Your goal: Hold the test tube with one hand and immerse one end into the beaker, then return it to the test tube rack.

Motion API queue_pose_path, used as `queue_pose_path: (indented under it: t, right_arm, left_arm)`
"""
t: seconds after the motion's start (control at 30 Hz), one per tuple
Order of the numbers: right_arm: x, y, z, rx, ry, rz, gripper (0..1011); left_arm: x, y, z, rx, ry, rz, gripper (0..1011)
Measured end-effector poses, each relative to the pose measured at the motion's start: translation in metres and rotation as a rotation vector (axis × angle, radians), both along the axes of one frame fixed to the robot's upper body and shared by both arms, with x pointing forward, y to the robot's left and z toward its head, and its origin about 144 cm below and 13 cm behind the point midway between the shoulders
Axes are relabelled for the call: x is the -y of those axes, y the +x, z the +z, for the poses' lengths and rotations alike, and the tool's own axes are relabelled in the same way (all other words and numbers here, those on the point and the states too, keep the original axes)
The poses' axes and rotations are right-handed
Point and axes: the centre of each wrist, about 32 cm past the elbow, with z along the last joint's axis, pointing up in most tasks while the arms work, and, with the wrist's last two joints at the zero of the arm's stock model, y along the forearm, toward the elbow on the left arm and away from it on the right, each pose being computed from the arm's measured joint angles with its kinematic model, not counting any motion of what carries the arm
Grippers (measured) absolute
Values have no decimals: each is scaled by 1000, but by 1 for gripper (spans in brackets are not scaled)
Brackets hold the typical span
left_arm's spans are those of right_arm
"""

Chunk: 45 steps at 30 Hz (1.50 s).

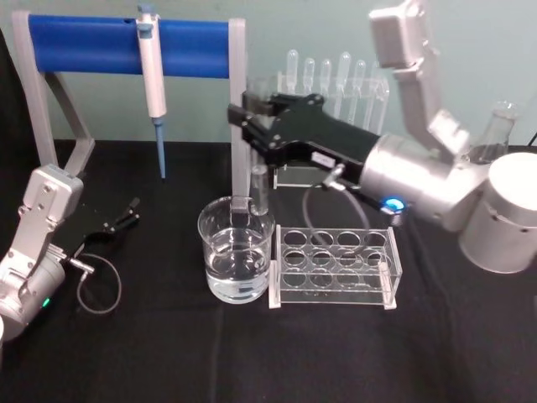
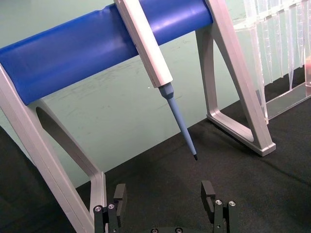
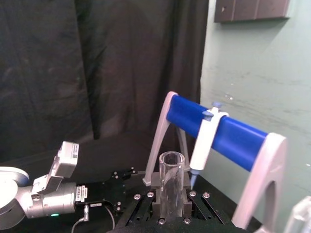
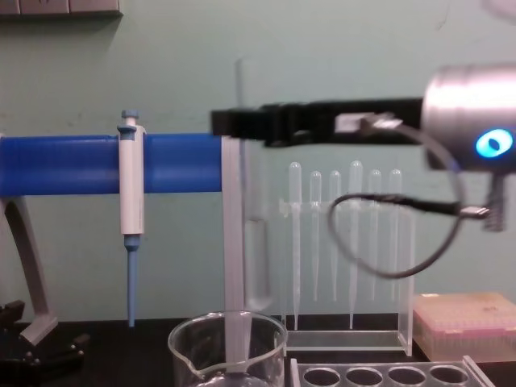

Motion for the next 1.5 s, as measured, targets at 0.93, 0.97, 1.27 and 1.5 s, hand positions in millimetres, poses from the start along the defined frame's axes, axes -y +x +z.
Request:
queue_pose_path:
  t: [0.93, 0.97, 1.27, 1.5]
  right_arm:
    - [-26, 19, -108, -87, 5, 28, 225]
    - [-26, 19, -109, -86, 4, 27, 225]
    - [-26, 18, -110, -80, 3, 23, 225]
    - [-26, 18, -109, -81, 5, 24, 225]
  left_arm:
    - [0, 0, 0, 0, 0, 0, 1000]
    - [0, 0, 0, 0, 0, 0, 1000]
    - [0, 0, 0, 0, 0, 0, 1000]
    - [0, 0, 0, 0, 0, 0, 1000]
